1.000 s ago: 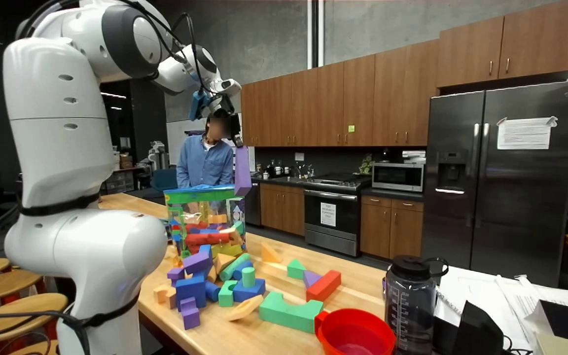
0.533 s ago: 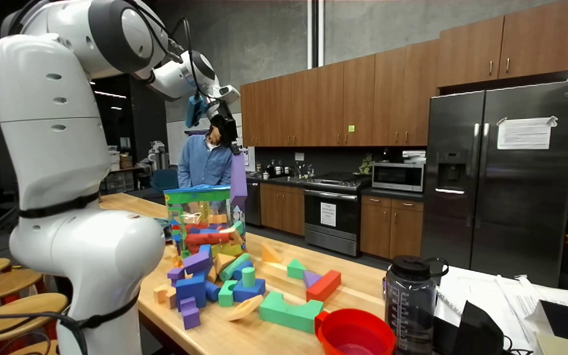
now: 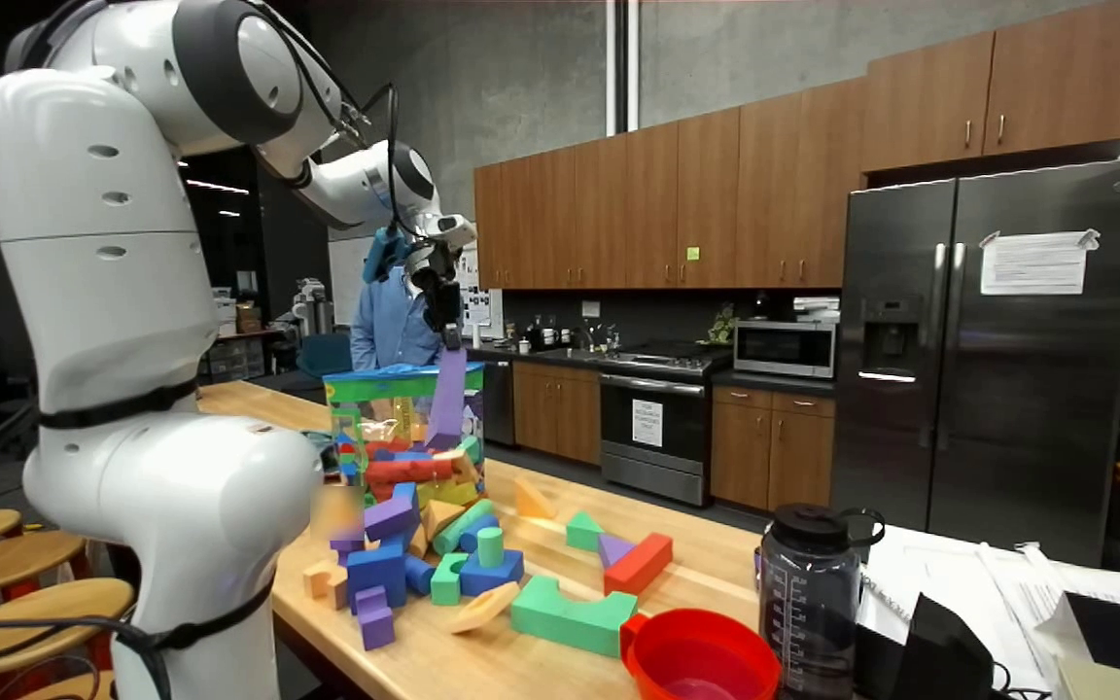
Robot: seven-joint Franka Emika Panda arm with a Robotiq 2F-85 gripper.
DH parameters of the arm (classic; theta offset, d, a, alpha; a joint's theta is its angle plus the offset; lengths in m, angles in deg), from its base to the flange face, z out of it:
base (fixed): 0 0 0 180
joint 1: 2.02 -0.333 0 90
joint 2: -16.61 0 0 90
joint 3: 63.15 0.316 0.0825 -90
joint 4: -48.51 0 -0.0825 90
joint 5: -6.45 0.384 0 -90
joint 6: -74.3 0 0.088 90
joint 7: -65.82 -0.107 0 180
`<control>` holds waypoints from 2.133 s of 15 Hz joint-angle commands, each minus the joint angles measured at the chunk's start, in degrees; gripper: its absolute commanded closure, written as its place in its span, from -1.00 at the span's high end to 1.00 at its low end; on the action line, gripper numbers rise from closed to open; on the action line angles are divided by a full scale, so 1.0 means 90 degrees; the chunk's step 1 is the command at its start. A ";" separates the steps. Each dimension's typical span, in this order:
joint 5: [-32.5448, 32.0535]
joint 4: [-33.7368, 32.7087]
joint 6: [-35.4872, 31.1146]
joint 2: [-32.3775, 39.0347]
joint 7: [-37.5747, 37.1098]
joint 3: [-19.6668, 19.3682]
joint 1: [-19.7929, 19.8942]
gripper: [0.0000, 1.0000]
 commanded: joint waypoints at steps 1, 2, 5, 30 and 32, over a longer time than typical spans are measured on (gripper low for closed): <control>0.0457 0.0501 -0.0571 -0.0316 0.0217 -0.0098 0.0289 -0.98; 0.0500 0.0610 -0.0698 -0.0369 0.0216 -0.0123 0.0353 -0.98; 0.0567 0.0877 -0.1050 -0.0511 0.0246 -0.0202 0.0527 -0.98; 0.0550 0.3549 -0.5181 -0.1619 0.1184 -0.0295 0.1098 -0.98; 0.0575 0.3639 -0.5332 -0.1645 0.1281 -0.0288 0.1177 -0.98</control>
